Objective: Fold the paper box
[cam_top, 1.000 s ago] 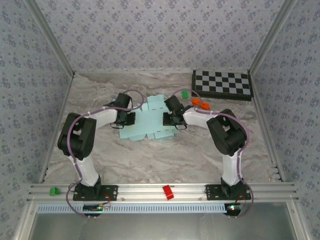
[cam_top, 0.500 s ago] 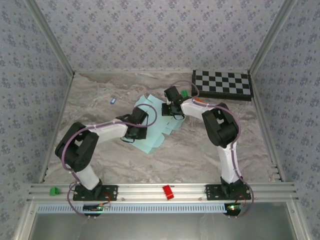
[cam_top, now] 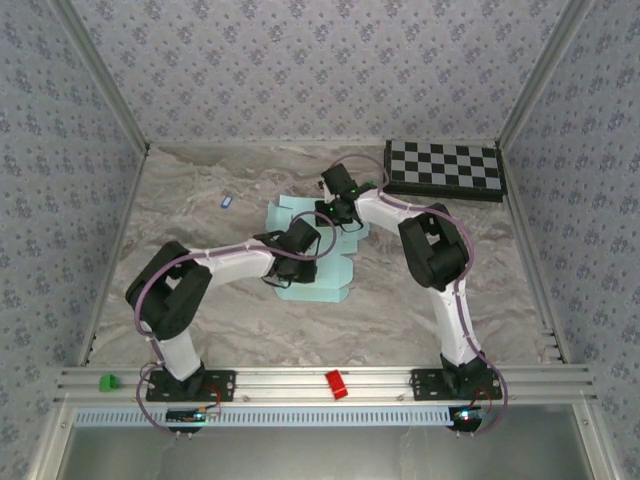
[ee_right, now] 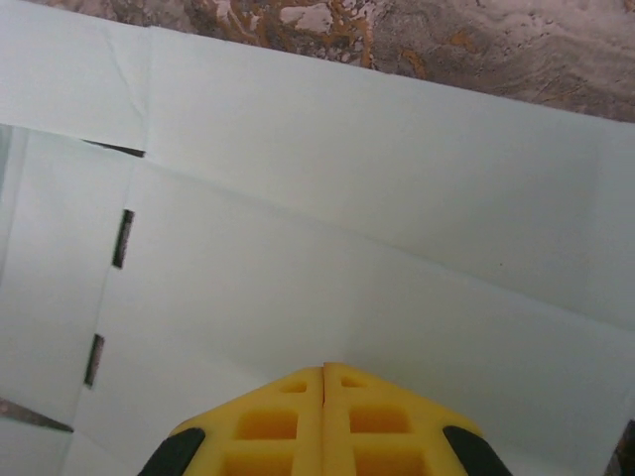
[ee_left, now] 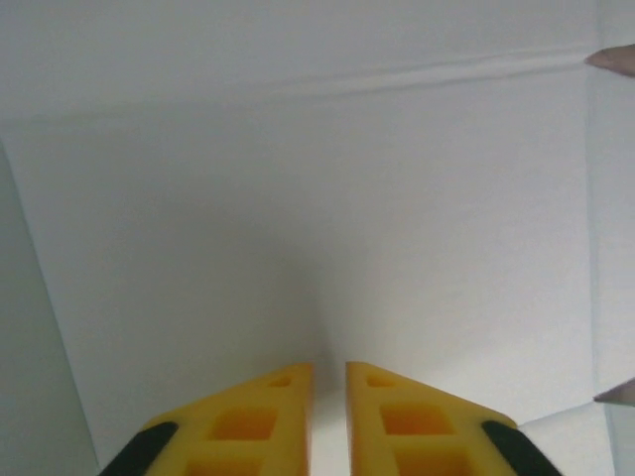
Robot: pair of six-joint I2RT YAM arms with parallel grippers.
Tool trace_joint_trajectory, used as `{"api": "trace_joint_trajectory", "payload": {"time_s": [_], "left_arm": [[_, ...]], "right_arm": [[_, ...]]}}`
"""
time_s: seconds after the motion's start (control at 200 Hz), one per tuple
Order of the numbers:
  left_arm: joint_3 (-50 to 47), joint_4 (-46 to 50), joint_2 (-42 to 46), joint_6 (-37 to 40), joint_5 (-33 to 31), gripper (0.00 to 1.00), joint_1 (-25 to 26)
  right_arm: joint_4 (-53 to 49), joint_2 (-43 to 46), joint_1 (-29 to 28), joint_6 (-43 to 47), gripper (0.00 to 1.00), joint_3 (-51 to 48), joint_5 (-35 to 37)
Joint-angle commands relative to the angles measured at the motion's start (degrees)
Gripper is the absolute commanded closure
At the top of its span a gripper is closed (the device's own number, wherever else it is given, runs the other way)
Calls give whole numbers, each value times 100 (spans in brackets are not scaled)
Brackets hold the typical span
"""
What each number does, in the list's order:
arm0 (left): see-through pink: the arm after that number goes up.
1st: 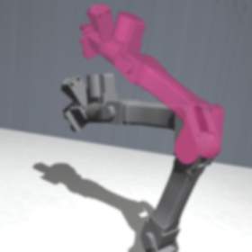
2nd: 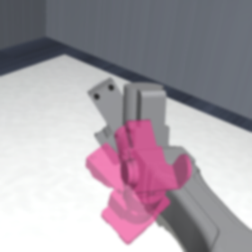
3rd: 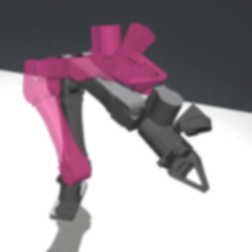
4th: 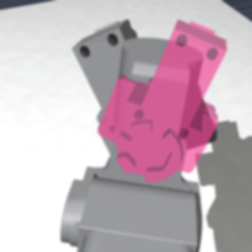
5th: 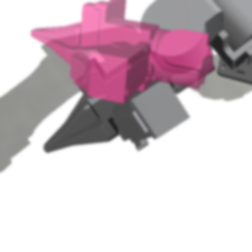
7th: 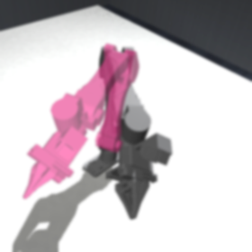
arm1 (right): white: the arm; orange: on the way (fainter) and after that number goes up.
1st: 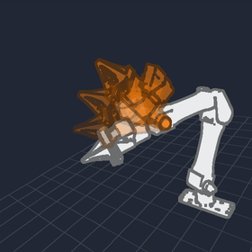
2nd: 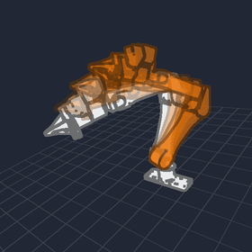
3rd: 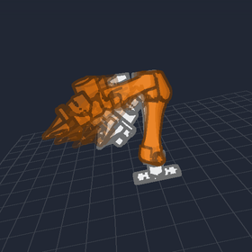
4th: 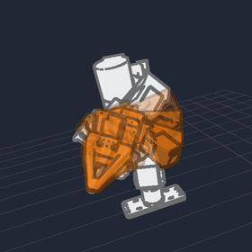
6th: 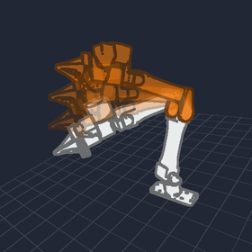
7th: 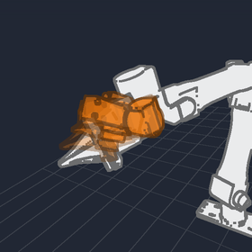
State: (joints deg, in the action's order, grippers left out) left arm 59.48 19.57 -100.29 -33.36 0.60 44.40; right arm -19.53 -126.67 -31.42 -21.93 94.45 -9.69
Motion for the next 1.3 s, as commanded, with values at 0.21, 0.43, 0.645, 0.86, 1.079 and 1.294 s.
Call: {"api": "trace_joint_trajectory", "payload": {"time_s": [0.21,0.43,0.645,0.86,1.079,1.294], "left_arm": [[997,656,385,588,190,65,-862],[2289,1307,-275,1106,232,57,-1422],[3347,1437,-1180,1300,222,50,-1852],[4168,1626,-1955,1342,134,48,-2082],[4731,1807,-2467,1390,305,48,-2217],[5097,2079,-2854,1420,419,48,-2252]], "right_arm": [[-101,854,22,-101,99,-373,-225],[363,940,41,-352,100,-897,-358],[548,670,33,-546,100,-911,-424],[530,454,29,-672,100,-885,-403],[440,321,11,-680,100,-880,-466],[437,249,4,-712,100,-881,-472]]}}
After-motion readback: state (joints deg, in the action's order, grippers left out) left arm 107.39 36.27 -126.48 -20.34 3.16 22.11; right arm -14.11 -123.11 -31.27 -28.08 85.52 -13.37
